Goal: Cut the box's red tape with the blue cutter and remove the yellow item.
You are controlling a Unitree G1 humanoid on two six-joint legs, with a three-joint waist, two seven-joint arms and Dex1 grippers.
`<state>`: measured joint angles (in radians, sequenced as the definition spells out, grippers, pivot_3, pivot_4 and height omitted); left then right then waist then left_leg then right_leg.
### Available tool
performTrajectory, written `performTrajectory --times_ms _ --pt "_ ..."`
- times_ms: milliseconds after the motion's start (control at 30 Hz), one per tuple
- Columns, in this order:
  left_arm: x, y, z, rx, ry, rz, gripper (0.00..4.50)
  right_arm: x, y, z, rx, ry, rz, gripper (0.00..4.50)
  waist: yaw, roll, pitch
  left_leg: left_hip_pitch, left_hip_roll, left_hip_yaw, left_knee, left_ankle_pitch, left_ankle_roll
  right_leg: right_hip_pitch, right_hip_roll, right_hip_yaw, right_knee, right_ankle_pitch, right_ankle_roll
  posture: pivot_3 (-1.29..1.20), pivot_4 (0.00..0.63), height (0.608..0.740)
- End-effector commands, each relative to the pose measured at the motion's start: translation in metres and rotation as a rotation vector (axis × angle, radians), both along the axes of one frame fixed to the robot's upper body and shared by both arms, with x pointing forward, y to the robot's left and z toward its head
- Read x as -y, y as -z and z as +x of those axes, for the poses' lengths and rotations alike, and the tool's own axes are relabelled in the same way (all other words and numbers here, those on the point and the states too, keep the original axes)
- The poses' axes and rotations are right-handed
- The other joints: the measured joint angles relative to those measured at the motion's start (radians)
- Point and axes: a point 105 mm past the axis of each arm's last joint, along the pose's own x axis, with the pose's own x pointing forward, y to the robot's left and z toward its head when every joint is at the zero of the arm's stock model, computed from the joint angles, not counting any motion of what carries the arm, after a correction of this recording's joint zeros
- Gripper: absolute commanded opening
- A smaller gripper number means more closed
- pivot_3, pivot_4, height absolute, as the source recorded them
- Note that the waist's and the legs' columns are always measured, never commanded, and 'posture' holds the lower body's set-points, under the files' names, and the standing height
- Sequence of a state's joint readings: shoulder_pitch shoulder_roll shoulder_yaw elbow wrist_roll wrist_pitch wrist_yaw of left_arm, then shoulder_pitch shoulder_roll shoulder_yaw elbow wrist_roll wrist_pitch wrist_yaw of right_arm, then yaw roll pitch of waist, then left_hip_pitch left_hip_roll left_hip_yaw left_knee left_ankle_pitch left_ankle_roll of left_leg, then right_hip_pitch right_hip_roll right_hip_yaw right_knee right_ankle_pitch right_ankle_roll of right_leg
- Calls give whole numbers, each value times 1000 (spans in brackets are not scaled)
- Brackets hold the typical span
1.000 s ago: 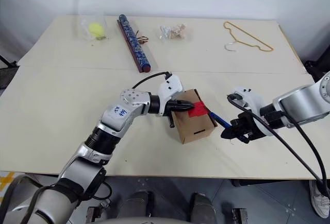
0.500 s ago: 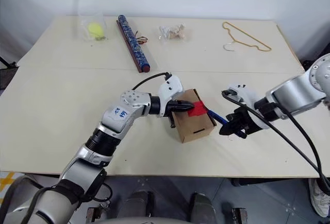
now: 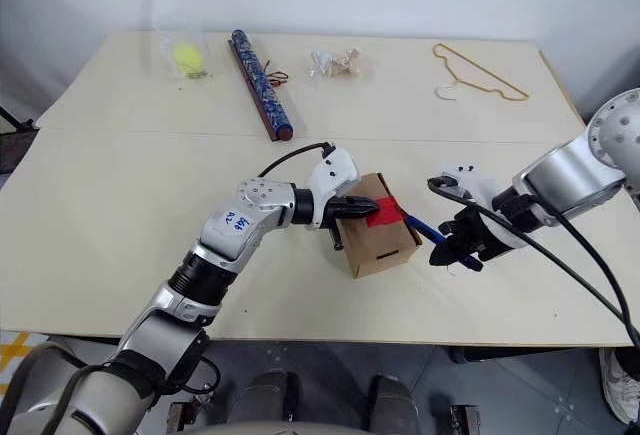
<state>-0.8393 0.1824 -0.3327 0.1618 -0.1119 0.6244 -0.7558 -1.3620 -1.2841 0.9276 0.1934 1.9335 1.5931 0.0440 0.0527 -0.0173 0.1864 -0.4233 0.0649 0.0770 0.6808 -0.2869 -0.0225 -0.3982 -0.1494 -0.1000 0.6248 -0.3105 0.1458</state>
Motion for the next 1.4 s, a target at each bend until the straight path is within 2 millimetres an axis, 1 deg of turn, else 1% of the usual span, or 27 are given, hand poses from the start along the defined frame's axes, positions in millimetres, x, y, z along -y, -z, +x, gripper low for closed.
performTrajectory --times_ms 33,167,300,500,533,567,633,733,833,900,967,1000,1067,1100,1167,1233,1300,1333,1400 --pt "-2 23 0 -66 -26 63 0 4 4 -11 -75 -12 -7 82 0 0 0 0 0 0 0 0 0 0 0 0 0 0 0 0 150 740" --pt "-2 23 -1 -67 -31 59 0 6 6 -13 -109 -8 -15 81 -1 0 0 0 0 1 1 -1 0 0 0 0 0 0 0 0 150 740" --pt "-2 24 -1 -70 -34 57 0 8 8 -11 -116 1 -25 81 0 0 0 0 0 1 1 -1 0 0 0 0 0 0 0 0 150 740" --pt "-2 23 -3 -68 -30 56 0 4 1 2 -57 -5 -20 81 -1 0 0 0 0 1 1 -1 0 0 0 0 0 0 0 0 150 740" --pt "-2 22 -3 -62 -25 54 0 2 -6 1 -38 -19 15 81 0 0 0 0 0 1 1 -1 0 0 0 0 0 0 0 0 150 740" --pt "-2 18 -3 -53 -20 37 0 -3 -17 -1 -7 -43 71 81 0 0 0 0 0 1 1 -1 0 0 0 0 0 0 0 0 150 740" --pt "-4 10 -2 -36 -3 9 0 -4 -34 -5 58 -67 139 80 2 1 0 -2 0 1 1 -1 0 0 0 -1 1 0 0 0 150 740" --pt "-8 -4 -4 -8 48 -41 0 8 -50 -7 128 -34 197 80 0 1 0 -2 0 1 1 -2 0 -1 0 -1 1 0 0 0 150 740" --pt "-19 -22 -9 14 125 -111 0 33 -70 2 284 59 206 80 -1 1 0 -2 0 3 0 -3 0 -2 0 -1 1 0 0 0 150 740" --pt "-25 -30 -9 27 148 -140 0 42 -76 6 351 83 220 80 -1 1 0 -5 1 4 0 -3 0 -5 0 -1 1 0 0 0 150 740" --pt "-34 -37 -10 49 174 -162 0 57 -78 11 427 115 235 80 -1 1 0 -7 1 5 0 -3 -1 -9 0 0 2 0 1 0 150 740" --pt "-41 -44 -11 78 199 -178 0 72 -71 18 492 138 217 80 -1 1 0 -7 1 6 1 -3 -1 -10 0 0 3 0 1 0 150 740" --pt "-58 -54 -12 112 218 -198 0 99 -48 38 646 161 129 80 2 -1 0 -7 1 7 1 -2 -1 -10 0 0 3 1 1 0 150 740" --pt "-65 -57 -12 122 223 -202 0 109 -36 44 712 153 96 80 1 -1 0 -8 1 8 1 -2 -1 -10 -1 -1 3 1 2 0 150 740" --pt "-78 -57 -10 120 203 -189 0 121 -11 48 772 135 69 80 -1 -1 0 -7 1 11 1 -2 -1 -10 -2 0 2 2 4 0 150 740" --pt "-96 -49 -9 115 168 -129 0 132 16 52 811 171 57 80 -4 0 0 -6 1 14 1 -2 -1 -12 -3 1 3 3 5 0 150 740" --pt "-111 -40 -8 114 130 -74 0 140 36 55 813 201 20 80 -11 1 0 -5 1 16 1 -2 -1 -11 -2 2 3 3 5 0 150 740" --pt "-116 -37 -8 107 112 -61 0 140 43 54 792 208 30 80 -16 1 0 -4 1 16 1 -2 -1 -11 -2 2 3 3 5 0 150 740" --pt "-126 -28 -10 91 76 -26 0 141 51 55 780 239 45 798 -25 2 0 -4 1 16 1 -2 -1 -11 -2 2 3 3 5 0 150 740"
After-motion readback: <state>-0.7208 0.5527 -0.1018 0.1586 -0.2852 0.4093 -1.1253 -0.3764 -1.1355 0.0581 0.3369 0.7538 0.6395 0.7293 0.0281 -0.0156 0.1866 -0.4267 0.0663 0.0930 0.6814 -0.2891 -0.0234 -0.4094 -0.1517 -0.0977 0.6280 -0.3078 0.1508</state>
